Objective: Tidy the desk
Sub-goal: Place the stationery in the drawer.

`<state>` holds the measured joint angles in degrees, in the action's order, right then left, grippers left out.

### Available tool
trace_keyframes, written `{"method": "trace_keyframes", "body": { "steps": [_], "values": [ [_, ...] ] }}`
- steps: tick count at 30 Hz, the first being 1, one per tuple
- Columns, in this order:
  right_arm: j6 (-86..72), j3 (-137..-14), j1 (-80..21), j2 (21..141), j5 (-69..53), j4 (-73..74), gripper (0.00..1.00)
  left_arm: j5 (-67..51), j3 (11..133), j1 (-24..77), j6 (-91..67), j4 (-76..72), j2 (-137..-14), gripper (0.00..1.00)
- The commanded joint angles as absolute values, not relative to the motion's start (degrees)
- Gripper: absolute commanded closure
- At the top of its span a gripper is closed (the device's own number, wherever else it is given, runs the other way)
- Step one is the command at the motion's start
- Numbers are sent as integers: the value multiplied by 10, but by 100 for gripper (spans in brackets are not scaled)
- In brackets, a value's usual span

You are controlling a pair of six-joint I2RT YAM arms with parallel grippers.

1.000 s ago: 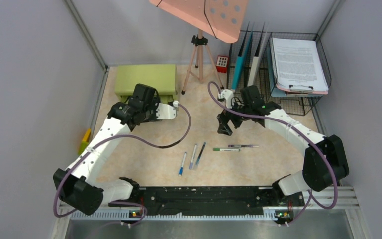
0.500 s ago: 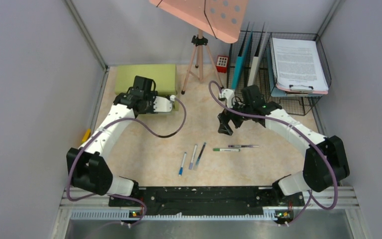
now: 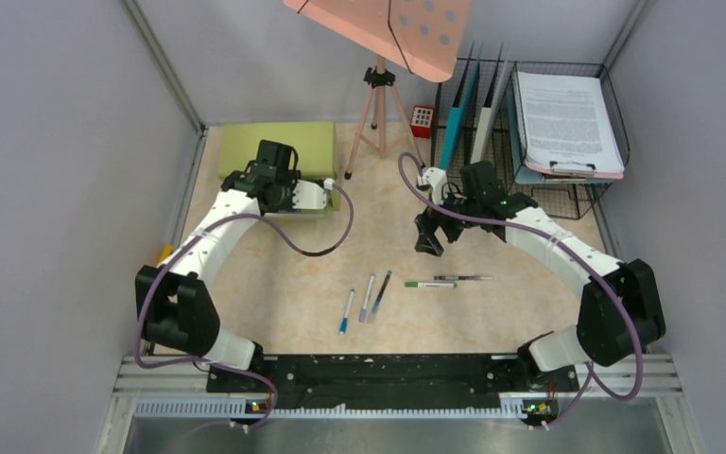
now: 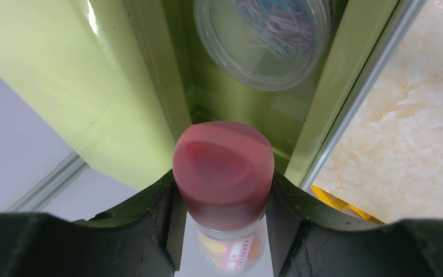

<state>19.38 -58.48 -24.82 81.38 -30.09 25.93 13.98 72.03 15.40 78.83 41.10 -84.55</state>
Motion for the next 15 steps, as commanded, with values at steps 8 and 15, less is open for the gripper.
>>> {"method": "trace_keyframes", "body": {
  "steps": [8, 15],
  "values": [
    [198, -577, -240, 790, -312, 240, 7, 133, 736, 141, 783, 370, -864, 98],
    [198, -577, -238, 790, -311, 240, 7, 134, 735, 140, 778, 368, -877, 91]
  ]
}}
